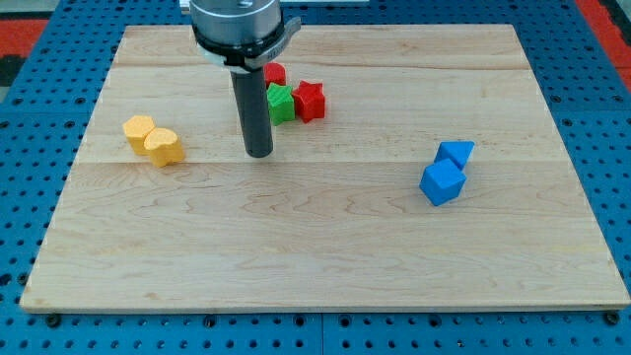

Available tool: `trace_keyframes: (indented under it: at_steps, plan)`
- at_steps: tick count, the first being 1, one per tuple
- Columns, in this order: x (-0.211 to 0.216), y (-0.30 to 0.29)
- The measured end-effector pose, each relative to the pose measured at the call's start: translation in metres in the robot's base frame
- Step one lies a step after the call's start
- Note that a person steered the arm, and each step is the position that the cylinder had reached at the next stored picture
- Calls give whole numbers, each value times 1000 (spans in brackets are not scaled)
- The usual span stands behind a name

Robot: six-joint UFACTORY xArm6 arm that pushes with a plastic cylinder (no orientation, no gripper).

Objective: Keep your hand diagonally bottom right to the red star

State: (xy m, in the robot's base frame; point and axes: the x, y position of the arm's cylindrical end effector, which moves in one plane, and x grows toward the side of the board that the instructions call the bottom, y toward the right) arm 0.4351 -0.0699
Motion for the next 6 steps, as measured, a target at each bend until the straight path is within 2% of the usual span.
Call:
trace_keyframes:
  at_steps: [2,5,6]
  plan:
    - [14,0]
    - [11,7]
    - [2,53]
